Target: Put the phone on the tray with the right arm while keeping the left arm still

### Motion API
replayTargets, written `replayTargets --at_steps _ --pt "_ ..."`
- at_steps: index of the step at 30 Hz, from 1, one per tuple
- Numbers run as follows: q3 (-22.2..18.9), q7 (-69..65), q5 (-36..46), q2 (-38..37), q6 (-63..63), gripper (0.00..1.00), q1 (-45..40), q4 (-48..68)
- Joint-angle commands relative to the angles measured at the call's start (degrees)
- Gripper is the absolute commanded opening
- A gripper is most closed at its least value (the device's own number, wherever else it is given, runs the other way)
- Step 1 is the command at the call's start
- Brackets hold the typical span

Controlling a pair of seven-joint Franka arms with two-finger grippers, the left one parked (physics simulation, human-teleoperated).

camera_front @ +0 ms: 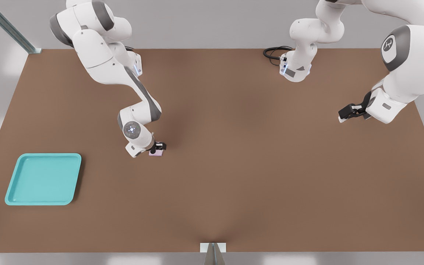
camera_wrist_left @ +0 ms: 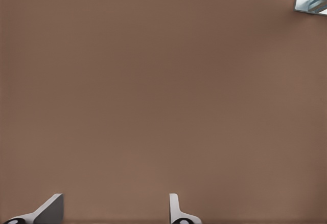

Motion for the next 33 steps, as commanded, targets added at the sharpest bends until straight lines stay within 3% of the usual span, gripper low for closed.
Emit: replayTargets --at_steps 1,14,15,17,23,29,33 --pt "0.0 -11.6 0.1 0.6 -0.5 1.0 -0.1 0.0" --pt "0.1 -7.6 0.4 2.8 0.1 1.0 0.5 0.1" --pt "0.2 -7.6 0.4 2.8 0.1 0.97 0.5 0.2" --pt "0.3 -7.6 0.4 2.7 0.0 0.81 0.4 0.2" --pt "0.8 -7.9 0.3 0.2 -1.6 0.75 -0.9 0.1" --pt "0.8 -24.3 0.1 -4.9 -8.2 0.75 -14.6 0.6" --pt "0.7 -45.2 0.1 -4.6 -8.9 0.75 -28.6 2.3"
